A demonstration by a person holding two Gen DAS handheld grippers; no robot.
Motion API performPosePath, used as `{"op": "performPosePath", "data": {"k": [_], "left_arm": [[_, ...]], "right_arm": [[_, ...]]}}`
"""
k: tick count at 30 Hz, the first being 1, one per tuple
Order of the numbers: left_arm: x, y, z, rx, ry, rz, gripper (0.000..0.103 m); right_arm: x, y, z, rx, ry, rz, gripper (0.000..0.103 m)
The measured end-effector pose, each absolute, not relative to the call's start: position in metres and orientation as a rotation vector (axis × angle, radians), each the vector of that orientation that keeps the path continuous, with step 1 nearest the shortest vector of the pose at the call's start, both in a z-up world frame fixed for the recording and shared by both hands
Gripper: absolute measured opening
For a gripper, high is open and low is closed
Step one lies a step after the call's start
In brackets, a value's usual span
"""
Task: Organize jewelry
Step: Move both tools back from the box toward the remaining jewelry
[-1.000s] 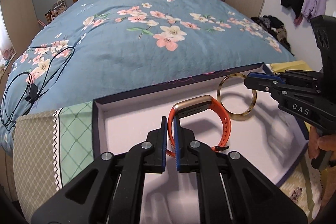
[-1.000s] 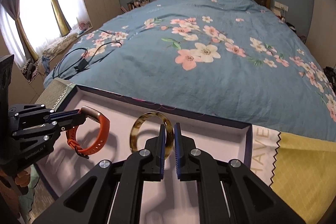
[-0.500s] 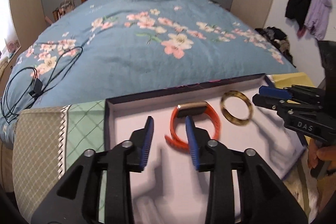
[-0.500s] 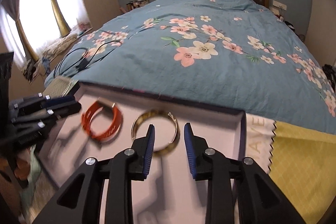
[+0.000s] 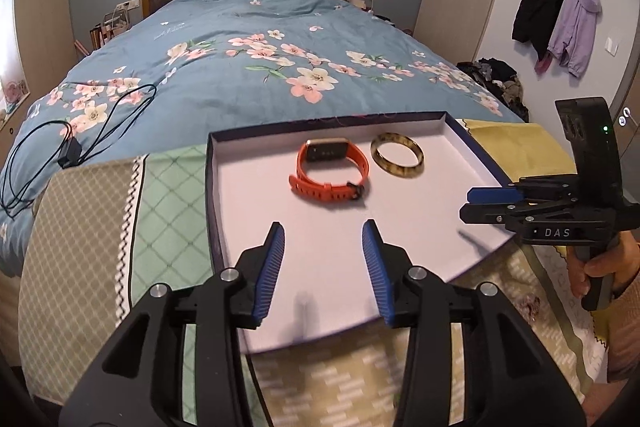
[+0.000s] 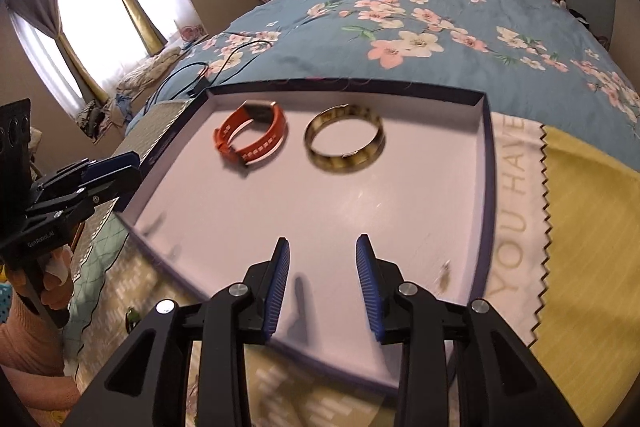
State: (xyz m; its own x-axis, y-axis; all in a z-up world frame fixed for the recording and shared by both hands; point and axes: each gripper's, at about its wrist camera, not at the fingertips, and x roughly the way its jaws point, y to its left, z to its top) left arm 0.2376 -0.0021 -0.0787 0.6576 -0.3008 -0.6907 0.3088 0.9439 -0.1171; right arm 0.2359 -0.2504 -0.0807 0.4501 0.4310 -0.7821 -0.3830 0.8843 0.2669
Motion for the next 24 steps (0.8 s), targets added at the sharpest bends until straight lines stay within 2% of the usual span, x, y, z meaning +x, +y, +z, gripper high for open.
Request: {"op": "performPosePath", "data": {"k": [6, 17, 24], "left_arm": [[0.220, 0.004, -0.079, -0.019, 0.783, -0.357, 0.040], [0.200, 0.011, -0.080, -0.041, 0.775, -0.351, 0.043], [0.180, 0.008, -0.070, -0.028, 0.729, -0.373, 0.045]], "right_arm": [[0.225, -0.243, -0.087, 0.067, 0.995, 0.532, 0.034], [0.217, -0.247, -0.087, 0.145, 1.006, 0.550, 0.032], [0.188, -0.255, -0.062, 0.115, 0.891, 0.543, 0.035]]}}
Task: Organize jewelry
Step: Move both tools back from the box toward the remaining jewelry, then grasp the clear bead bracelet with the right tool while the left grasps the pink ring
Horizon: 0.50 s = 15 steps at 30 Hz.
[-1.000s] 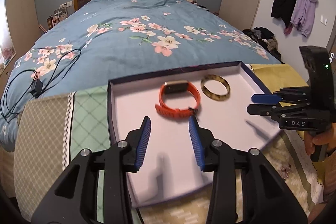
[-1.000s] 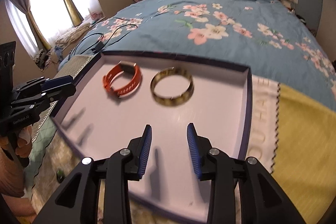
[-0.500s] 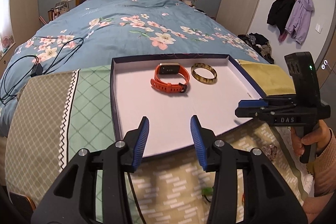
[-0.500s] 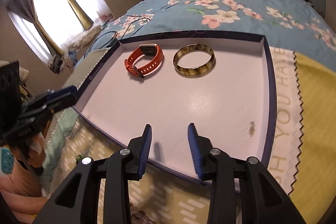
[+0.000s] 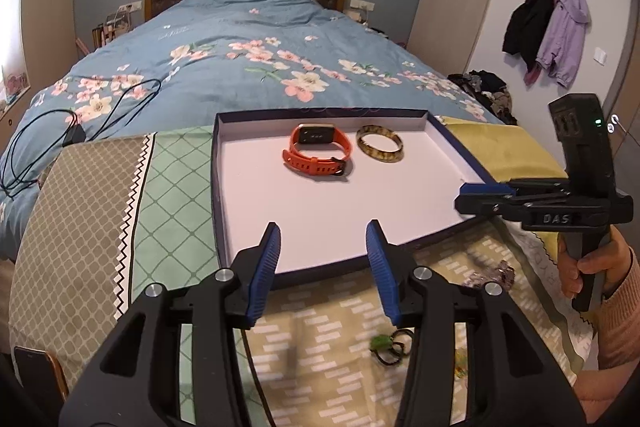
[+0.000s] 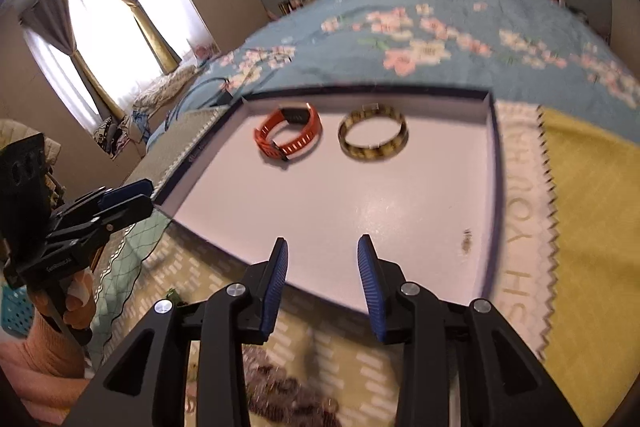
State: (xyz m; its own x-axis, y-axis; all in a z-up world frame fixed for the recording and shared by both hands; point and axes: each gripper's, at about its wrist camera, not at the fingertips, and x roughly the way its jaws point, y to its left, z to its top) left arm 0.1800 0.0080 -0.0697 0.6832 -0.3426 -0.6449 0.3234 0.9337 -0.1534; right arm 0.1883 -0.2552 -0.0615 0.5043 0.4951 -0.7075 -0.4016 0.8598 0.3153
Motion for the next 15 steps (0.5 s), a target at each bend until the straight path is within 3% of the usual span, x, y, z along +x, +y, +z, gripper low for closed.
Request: {"op": "performPosePath", "data": {"k": [5, 15], "left_arm": [[0.157, -0.002, -0.065, 0.005, 0.700, -0.431, 0.046], [0.123, -0.022, -0.081, 0.048, 0.734, -0.520, 0.049]], "right_arm": [[0.154, -0.261, -0.046, 0.030, 0.821, 0.565, 0.038], [0.122, -0.237, -0.069, -0.134, 0.867, 0.644, 0.037]]}}
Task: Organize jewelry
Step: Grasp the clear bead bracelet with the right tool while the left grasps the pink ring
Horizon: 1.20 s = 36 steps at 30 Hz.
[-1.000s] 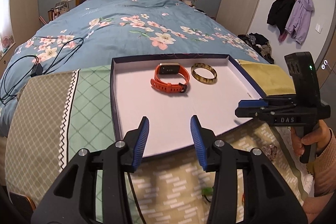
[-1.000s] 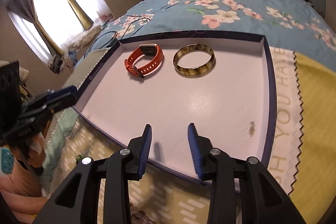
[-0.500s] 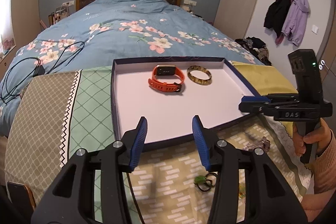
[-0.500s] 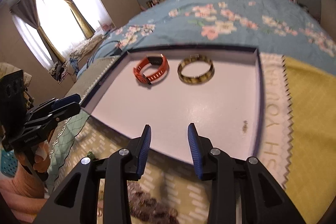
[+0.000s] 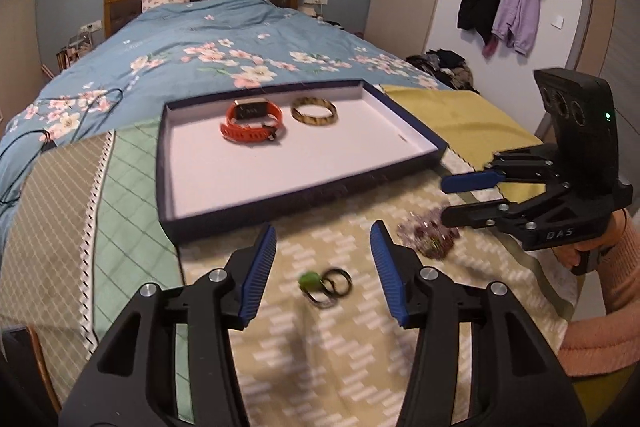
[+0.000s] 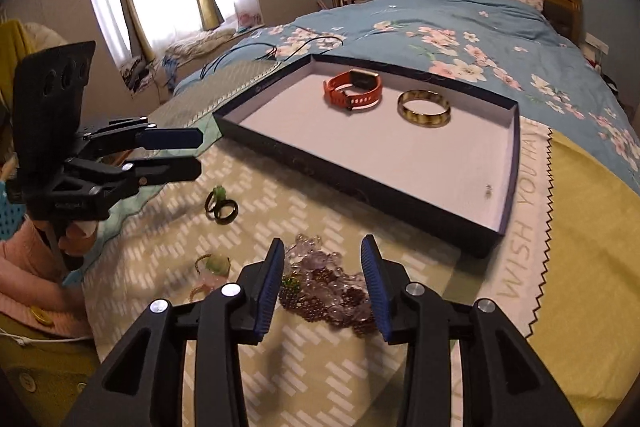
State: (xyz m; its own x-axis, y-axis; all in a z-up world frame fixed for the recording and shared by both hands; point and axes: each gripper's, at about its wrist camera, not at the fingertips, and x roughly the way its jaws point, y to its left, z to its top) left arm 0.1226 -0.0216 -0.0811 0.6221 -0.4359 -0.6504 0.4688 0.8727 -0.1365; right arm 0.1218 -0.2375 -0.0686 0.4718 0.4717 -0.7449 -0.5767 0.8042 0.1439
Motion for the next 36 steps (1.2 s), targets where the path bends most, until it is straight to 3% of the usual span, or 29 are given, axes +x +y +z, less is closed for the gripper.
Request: {"op": "performPosePath", "data": {"k": [6, 8, 13, 22, 36], "left_arm": [[0.104, -0.031, -0.096, 0.067, 0.767, -0.587, 0.049], [0.096, -0.035, -0.099, 0.077, 0.773, -0.620, 0.049], [0.080, -0.049, -0.105, 0.109, 0.790, -0.684, 0.049], [0.068, -0.067, -0.120, 0.145, 0.854, -0.755, 0.038], [0.091, -0.078, -0.124, 0.125, 0.902, -0.692, 0.034]], "right_arm": [[0.124, -0.230, -0.078, -0.150, 0.890, 0.644, 0.034], [0.124, -0.230, -0.081, -0.139, 0.910, 0.653, 0.019], [0.123, -0.236, -0.080, -0.114, 0.902, 0.646, 0.008], [0.114, -0.250, -0.060, -0.054, 0.835, 0.631, 0.008], [0.104, -0.266, -0.031, 0.036, 0.732, 0.612, 0.008]]}}
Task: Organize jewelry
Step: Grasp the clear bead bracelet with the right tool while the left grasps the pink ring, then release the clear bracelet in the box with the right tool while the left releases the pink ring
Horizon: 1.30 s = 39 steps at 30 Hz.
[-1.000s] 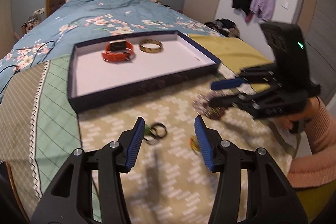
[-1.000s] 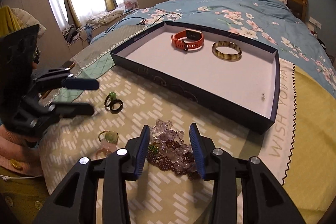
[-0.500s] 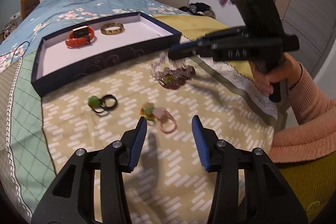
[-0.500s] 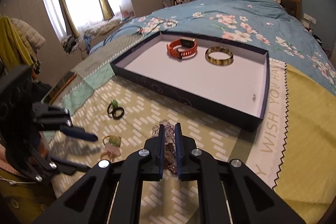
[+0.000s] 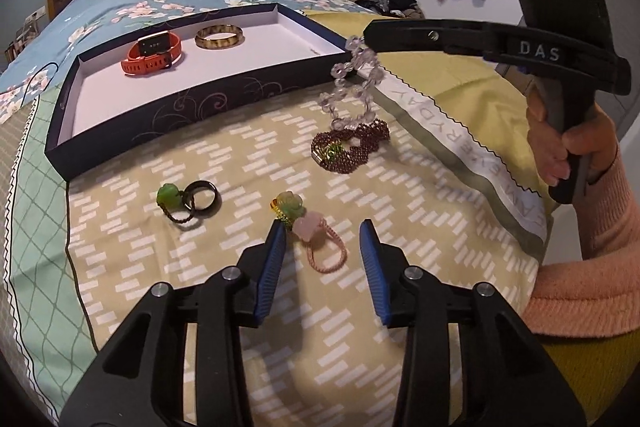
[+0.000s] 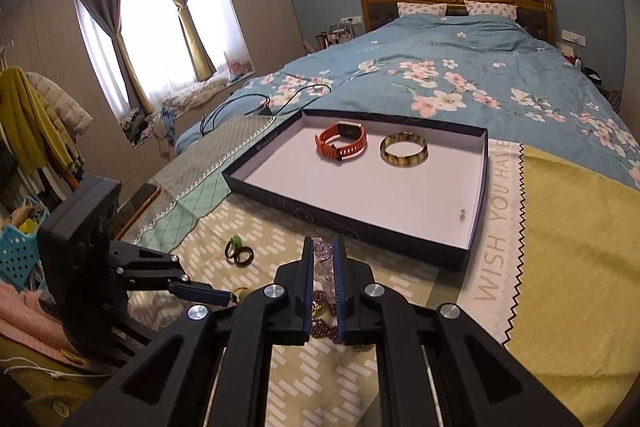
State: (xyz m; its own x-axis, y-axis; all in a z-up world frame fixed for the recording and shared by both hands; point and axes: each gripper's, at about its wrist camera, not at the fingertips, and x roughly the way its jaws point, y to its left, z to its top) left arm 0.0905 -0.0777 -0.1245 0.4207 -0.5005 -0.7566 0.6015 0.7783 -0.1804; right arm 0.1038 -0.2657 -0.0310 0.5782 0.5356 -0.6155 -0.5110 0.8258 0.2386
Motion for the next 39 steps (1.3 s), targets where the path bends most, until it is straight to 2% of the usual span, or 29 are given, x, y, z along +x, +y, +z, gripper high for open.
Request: {"op": "performPosePath", "data": {"k": [3, 7, 23, 39], "left_arm": [[0.094, -0.077, -0.126, 0.127, 0.905, -0.666, 0.020], [0.096, -0.074, -0.127, 0.109, 0.910, -0.663, 0.016], [0.089, -0.056, -0.091, 0.031, 0.811, -0.699, 0.015], [0.134, -0.038, -0.058, 0.020, 0.720, -0.592, 0.015]], "right_arm": [[0.104, -0.268, -0.027, 0.044, 0.719, 0.607, 0.008], [0.106, -0.269, -0.026, 0.056, 0.711, 0.606, 0.008], [0.115, -0.267, -0.008, 0.087, 0.650, 0.606, 0.008], [0.157, -0.258, 0.002, 0.128, 0.643, 0.600, 0.008]]}}
